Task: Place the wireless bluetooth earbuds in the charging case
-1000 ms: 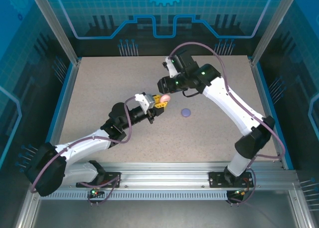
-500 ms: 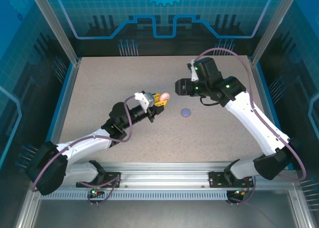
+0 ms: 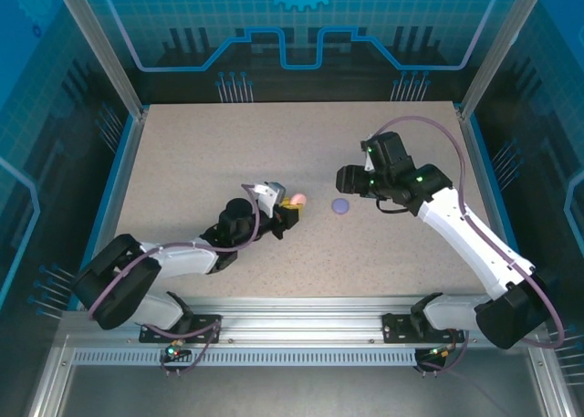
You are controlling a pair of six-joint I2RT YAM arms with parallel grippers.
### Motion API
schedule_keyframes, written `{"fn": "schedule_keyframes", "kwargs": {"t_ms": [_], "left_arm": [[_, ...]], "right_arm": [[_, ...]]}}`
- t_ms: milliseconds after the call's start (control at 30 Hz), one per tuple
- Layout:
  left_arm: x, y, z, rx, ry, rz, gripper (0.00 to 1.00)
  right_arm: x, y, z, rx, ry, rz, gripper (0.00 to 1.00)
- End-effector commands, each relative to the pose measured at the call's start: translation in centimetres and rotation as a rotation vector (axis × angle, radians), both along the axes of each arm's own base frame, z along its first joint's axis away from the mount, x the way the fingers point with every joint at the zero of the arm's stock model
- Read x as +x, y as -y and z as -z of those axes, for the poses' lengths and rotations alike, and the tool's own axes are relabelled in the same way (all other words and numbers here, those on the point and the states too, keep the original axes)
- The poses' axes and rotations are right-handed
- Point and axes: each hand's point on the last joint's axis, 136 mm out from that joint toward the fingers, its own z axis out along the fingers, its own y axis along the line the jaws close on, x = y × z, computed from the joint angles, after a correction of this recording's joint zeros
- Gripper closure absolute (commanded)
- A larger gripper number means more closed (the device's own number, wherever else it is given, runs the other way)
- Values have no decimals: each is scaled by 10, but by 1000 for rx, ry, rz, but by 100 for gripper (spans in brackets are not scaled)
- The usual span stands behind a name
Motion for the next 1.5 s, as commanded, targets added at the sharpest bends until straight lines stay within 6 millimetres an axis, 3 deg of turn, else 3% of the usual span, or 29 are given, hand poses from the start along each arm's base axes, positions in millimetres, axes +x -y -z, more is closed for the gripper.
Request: {"fn": "schedule_keyframes", "kwargs": {"t_ms": [0,400,600,800,967,1033,1367,1400,1467], "left_arm": [[2,-1,13,-60,-99,-37,100],[9,15,67,-44,-287,-22,100],[16,24,84,-25,-325,-7,100],[29,22,97,-32,-360,-26,100],[40,17,106,-51,-407,-34,92],[41,15,109,-50,-419,-36,87],[51,-11,105,-30,-423,-99,38],[53,-15,102,-25,-421,-108,32],[56,-22,96,-15,-415,-126,7]], "right_arm": [[4,-2,-5,52,30,19,34],[4,0,1,41,24,30,34],[4,2,-3,38,32,34,34],[4,4,-8,34,42,38,34],[4,4,-13,36,49,38,34],[4,4,-15,37,52,40,34],[2,9,-32,35,86,41,33],[1,10,-35,37,90,43,32],[0,13,-39,37,99,48,31]]}}
